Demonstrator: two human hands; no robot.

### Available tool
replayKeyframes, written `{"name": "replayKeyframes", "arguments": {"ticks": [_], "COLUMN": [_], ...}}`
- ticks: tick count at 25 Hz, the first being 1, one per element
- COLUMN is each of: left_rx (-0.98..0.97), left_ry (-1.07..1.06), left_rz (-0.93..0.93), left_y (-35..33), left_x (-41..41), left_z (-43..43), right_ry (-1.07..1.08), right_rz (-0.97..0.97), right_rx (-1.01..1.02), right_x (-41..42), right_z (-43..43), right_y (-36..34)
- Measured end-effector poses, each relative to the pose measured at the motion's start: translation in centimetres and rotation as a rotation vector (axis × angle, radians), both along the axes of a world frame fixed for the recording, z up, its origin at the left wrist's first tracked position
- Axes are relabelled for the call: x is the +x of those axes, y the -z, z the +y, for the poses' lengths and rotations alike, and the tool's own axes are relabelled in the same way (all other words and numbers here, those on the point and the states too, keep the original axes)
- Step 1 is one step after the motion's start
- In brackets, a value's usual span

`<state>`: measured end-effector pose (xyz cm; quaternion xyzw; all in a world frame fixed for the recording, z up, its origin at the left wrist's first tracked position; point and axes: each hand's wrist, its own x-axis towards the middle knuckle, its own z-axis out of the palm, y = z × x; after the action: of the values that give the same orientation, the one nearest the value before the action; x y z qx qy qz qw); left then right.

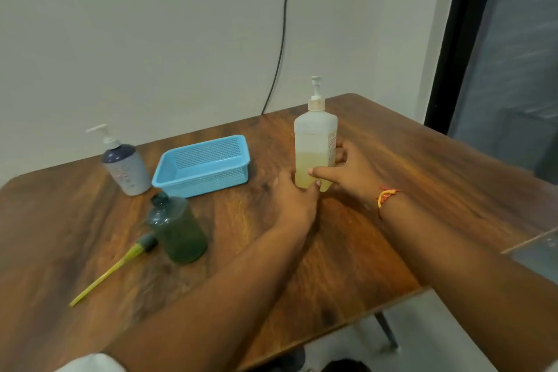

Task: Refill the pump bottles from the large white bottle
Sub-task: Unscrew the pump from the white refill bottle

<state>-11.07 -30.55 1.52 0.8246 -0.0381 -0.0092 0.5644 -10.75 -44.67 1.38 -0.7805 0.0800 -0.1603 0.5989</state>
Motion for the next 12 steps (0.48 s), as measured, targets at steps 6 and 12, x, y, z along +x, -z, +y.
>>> {"name": "replayKeyframes", "arguments": {"ticks": [6,12], "left_rx": [0.043,0.085], "left_ry": [0.05,0.039], "left_rz": [-0.066,-0.133], "left_y": [-0.3,0.4], "left_x": [-6.8,-9.0], "left_z": [9.7,16.4], "right_ry": [-0.104,-0.158], "right_rz": [-0.001,-0.031], "right_rx": [-0.008,-0.05], "right_x": [-6.2,-8.7], "right_z": [8.1,13.7], "right_y": [0.0,0.6]}}
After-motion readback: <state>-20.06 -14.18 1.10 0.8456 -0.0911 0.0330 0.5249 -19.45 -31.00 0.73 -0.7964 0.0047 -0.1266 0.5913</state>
